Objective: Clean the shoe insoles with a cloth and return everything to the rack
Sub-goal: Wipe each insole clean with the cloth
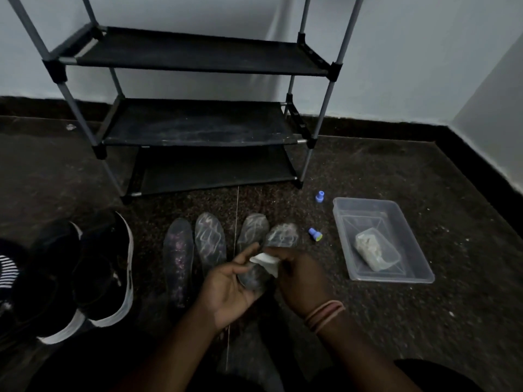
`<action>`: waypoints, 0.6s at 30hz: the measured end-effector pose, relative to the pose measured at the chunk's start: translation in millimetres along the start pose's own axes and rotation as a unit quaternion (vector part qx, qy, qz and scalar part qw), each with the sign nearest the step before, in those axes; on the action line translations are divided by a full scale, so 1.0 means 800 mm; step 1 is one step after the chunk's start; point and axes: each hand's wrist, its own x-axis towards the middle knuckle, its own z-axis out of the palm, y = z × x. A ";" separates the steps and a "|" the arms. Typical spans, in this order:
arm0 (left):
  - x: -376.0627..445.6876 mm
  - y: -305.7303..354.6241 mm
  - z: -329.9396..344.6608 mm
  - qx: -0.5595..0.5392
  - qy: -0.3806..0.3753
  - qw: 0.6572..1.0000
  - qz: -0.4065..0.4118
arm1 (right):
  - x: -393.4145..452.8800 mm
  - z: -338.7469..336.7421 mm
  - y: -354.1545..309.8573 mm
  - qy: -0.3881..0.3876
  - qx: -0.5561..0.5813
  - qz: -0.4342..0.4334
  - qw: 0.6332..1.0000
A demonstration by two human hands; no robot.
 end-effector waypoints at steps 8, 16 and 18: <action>0.028 0.015 0.005 -0.054 -0.011 0.998 -0.030 | 0.026 0.051 0.016 -0.102 -0.061 -0.051 0.992; 0.042 0.008 -0.010 -0.084 0.015 0.995 -0.043 | 0.041 0.068 0.029 -0.087 -0.097 -0.086 0.988; 0.039 0.008 -0.009 -0.094 0.020 0.995 -0.036 | 0.044 0.068 0.032 -0.075 -0.107 -0.088 0.988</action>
